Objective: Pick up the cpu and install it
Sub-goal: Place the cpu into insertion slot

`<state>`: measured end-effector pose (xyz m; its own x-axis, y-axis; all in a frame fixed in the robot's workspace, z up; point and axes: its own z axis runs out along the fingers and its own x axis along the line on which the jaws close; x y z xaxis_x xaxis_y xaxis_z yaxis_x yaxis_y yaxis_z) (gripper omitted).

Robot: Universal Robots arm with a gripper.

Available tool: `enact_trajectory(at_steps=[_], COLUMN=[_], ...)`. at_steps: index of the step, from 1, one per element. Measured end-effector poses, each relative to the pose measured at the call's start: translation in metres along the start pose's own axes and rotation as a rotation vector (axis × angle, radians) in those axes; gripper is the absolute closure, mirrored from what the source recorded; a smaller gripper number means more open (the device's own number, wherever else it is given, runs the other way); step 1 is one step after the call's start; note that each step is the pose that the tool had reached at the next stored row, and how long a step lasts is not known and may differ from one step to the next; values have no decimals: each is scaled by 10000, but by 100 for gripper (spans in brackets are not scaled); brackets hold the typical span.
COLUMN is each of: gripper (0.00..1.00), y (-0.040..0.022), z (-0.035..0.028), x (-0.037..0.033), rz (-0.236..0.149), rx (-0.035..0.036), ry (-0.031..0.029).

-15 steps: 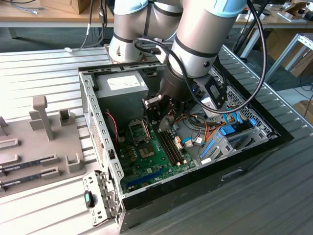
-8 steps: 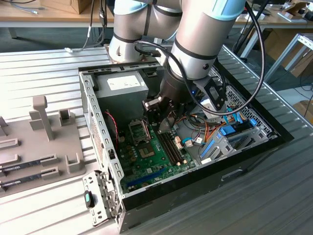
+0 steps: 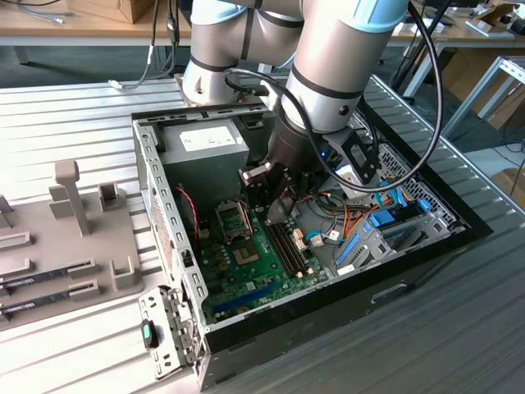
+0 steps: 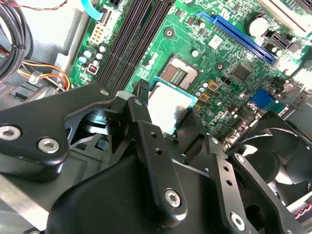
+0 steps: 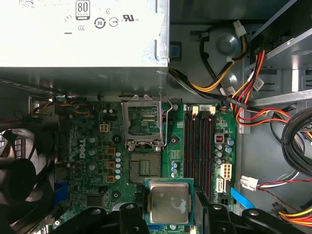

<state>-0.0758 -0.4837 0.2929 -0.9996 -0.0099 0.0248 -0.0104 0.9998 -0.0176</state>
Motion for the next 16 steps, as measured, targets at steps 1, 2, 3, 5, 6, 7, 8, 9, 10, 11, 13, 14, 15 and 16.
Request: enact_trajectory(at_steps=[1, 2, 3, 5, 6, 7, 8, 9, 10, 11, 13, 14, 15, 16], gripper=[53, 53, 53, 53, 53, 53, 53, 53, 53, 53, 53, 53, 53, 53], y=[0, 0, 0, 0, 0, 0, 0, 0, 0, 0, 1, 1, 1, 1], z=[0, 0, 0, 1, 1, 1, 1, 1, 3, 5, 14, 22, 27, 31], x=[0, 0, 1, 1, 1, 1, 1, 2, 10, 18, 39, 52, 60, 70], rz=[0, 0, 0, 0, 0, 0, 0, 0, 2, 0, 1, 0, 0, 0], rx=[0, 0, 0, 0, 0, 0, -1, 0, -1, -1, 0, -1, -1, 0], ry=[0, 0, 0, 0, 0, 0, 0, 0, -1, 0, 0, 0, 0, 0])
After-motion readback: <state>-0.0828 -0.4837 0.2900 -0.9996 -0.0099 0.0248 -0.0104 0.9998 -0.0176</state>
